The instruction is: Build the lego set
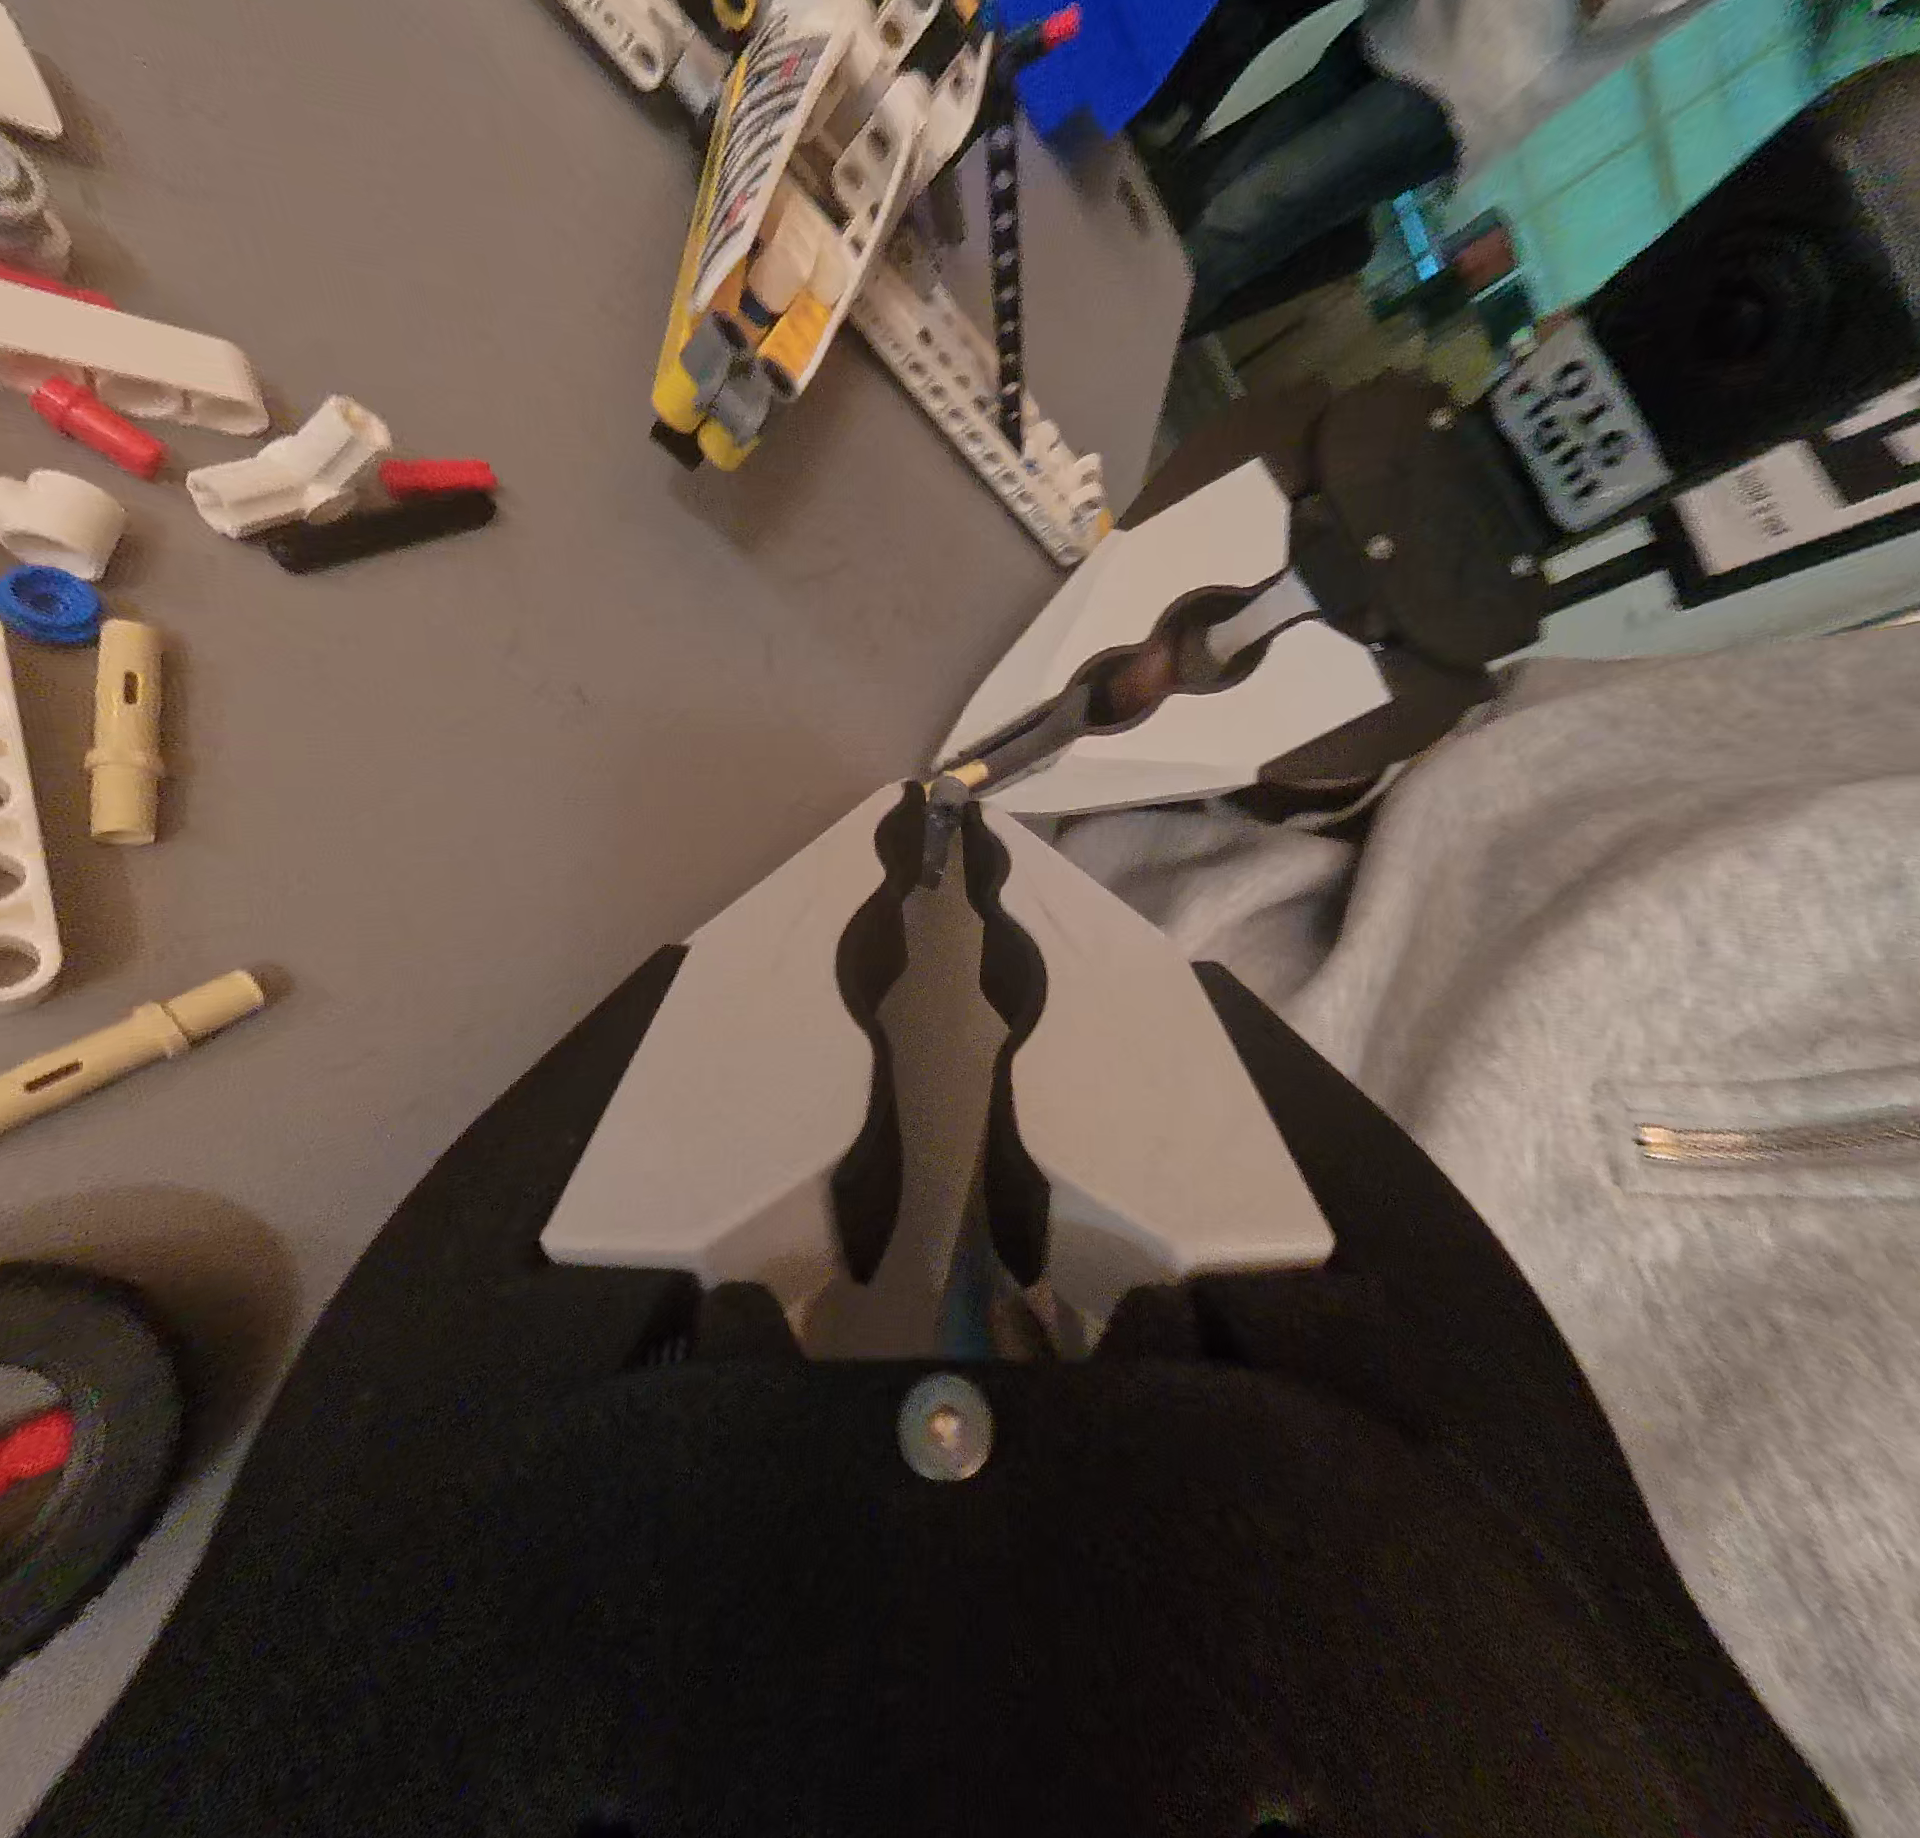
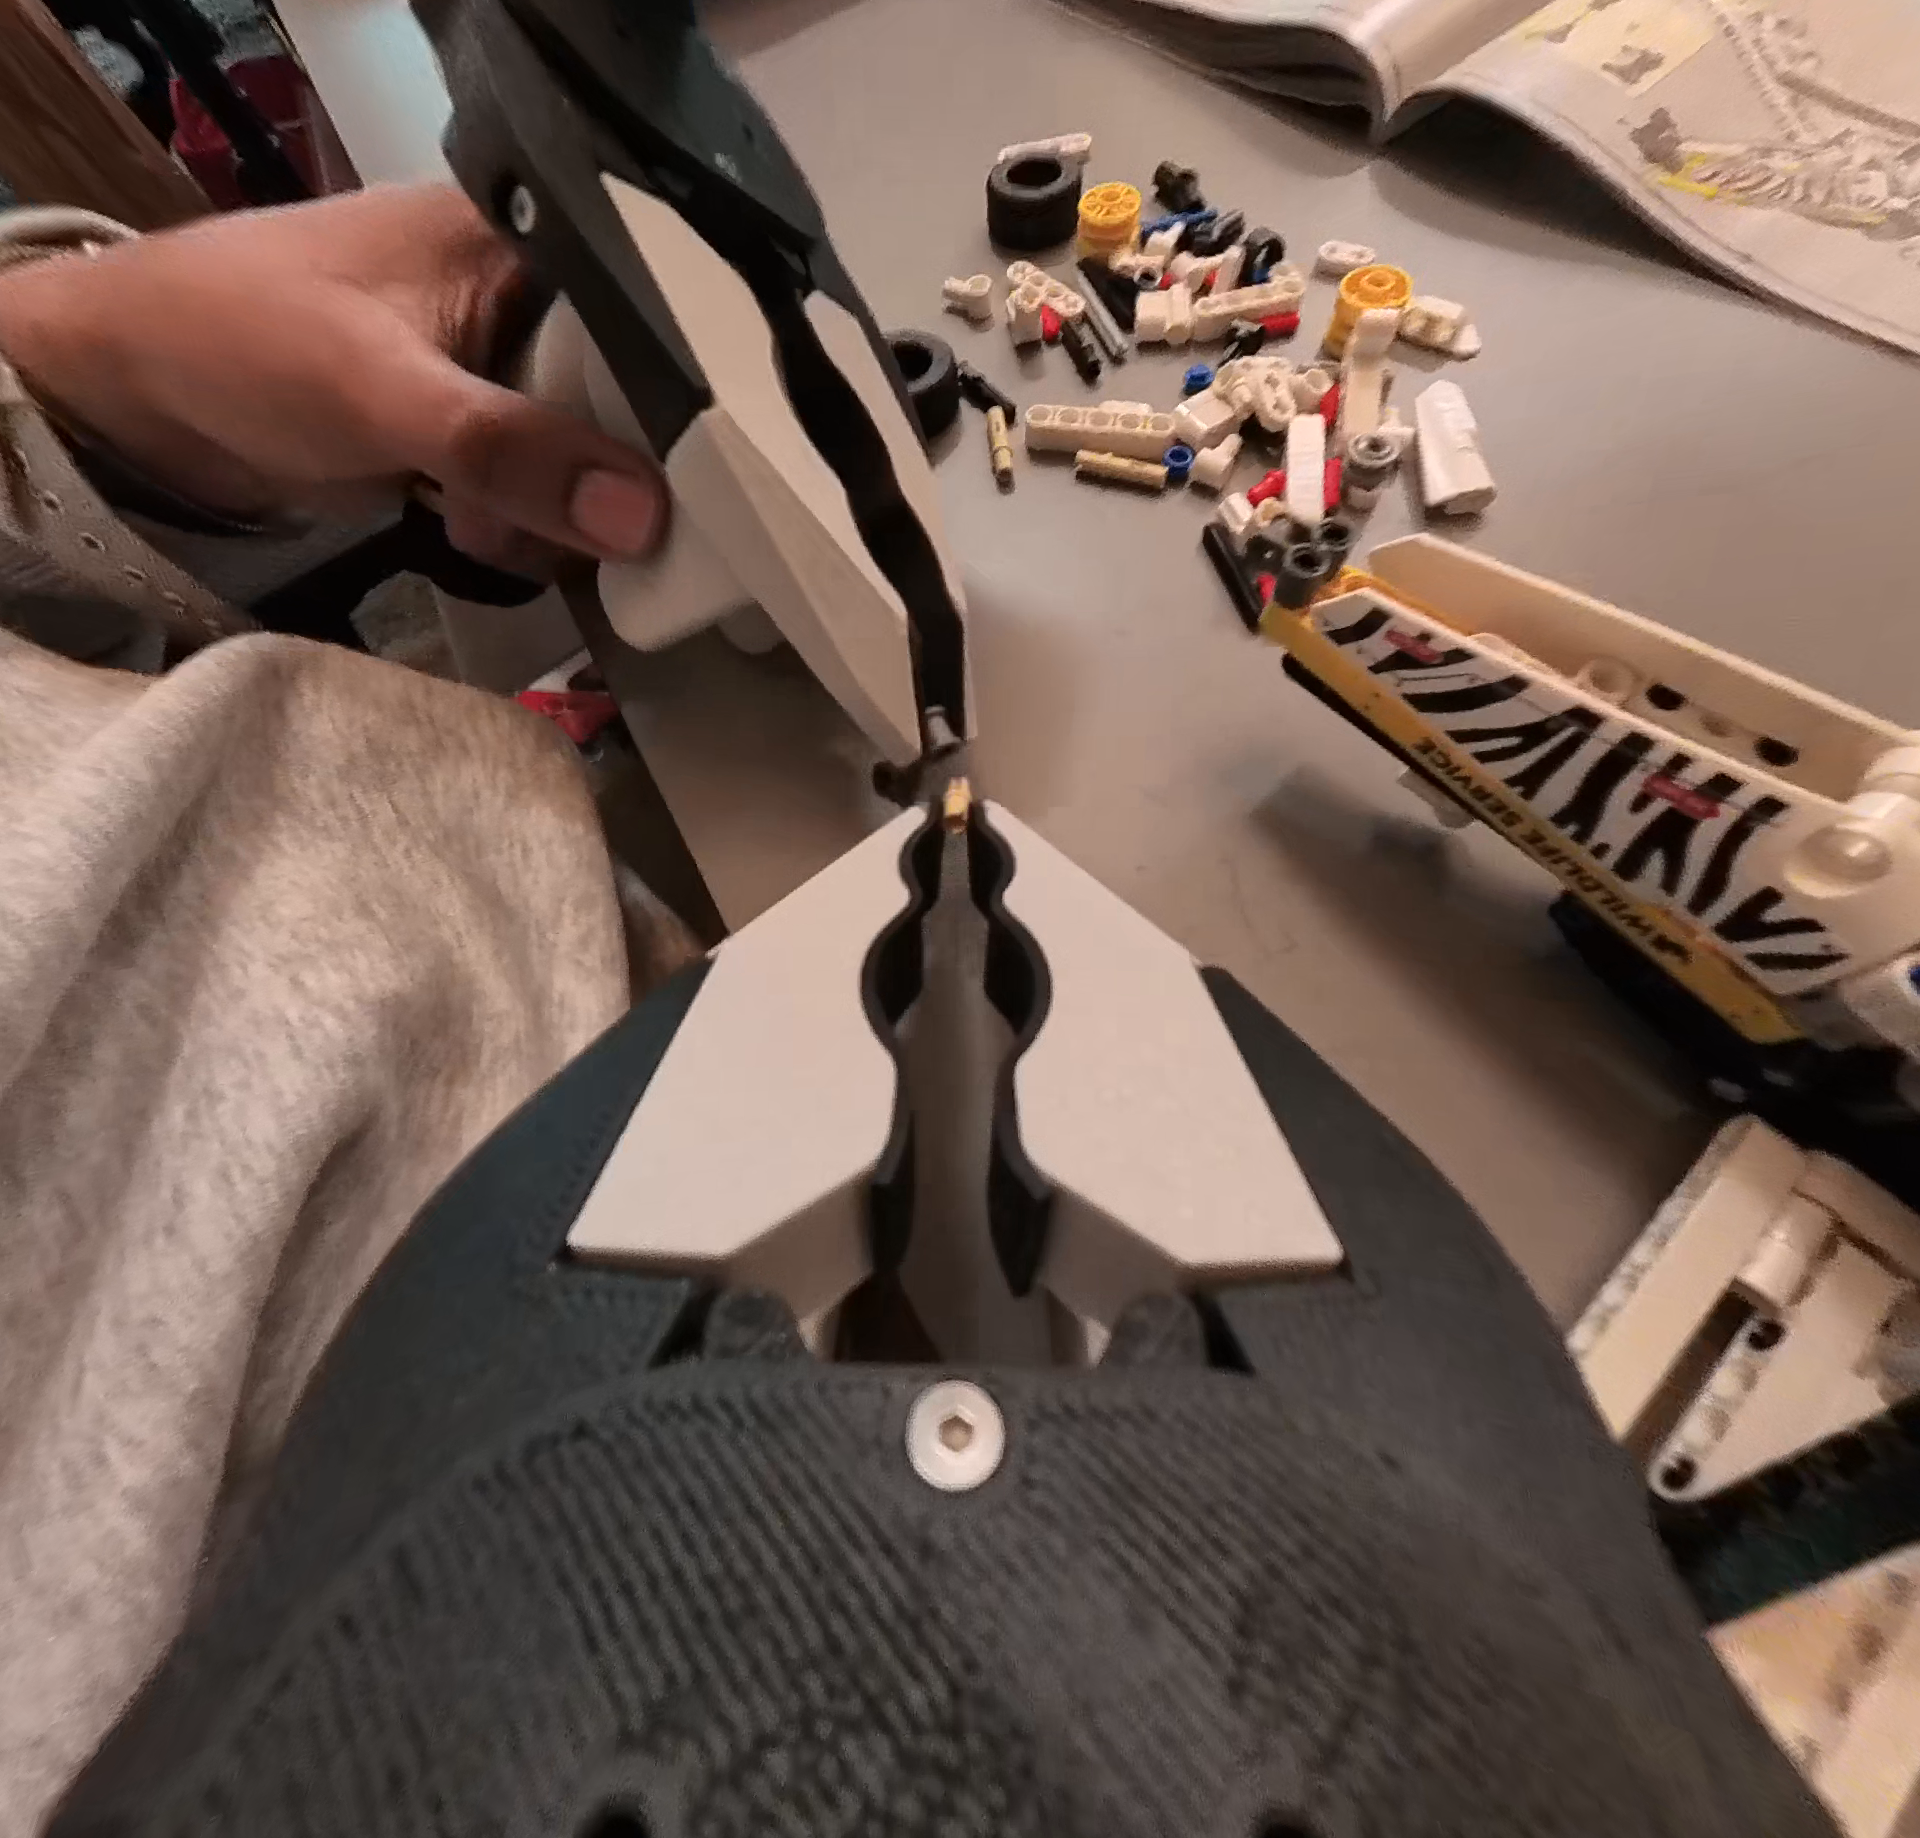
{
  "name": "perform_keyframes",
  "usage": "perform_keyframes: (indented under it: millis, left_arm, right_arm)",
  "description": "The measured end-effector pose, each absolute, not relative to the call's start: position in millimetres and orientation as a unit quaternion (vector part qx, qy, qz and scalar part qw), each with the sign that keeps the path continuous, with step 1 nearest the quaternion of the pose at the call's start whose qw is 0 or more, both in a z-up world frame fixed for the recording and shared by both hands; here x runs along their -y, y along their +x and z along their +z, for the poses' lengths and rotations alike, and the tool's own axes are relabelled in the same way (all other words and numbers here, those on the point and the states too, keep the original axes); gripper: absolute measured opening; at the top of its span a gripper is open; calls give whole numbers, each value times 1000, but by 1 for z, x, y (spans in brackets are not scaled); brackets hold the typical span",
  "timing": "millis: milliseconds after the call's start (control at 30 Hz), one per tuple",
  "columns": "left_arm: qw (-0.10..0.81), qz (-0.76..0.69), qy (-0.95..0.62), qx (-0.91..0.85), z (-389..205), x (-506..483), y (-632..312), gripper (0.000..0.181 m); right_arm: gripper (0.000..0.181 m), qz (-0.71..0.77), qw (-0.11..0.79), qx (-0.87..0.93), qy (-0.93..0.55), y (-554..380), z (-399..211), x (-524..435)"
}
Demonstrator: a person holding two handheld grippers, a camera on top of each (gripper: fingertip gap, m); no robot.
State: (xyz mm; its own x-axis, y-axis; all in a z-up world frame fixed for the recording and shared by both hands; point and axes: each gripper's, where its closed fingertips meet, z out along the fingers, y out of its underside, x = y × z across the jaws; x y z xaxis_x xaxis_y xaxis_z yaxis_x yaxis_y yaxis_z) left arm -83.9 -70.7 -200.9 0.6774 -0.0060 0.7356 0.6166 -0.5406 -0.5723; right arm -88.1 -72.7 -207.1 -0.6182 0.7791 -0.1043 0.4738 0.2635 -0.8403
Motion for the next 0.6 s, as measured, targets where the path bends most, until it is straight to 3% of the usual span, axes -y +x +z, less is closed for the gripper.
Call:
perform_keyframes:
  millis: [233,600]
  left_arm:
    - [559,-468,-665,165,-144,82,-92,3]
    - [617,-430,-652,95,-127,82,-86,3]
  right_arm:
    - [2,579,111,693,-414,-88,-159,75]
    - [2,674,26,621,-400,-84,-131,78]
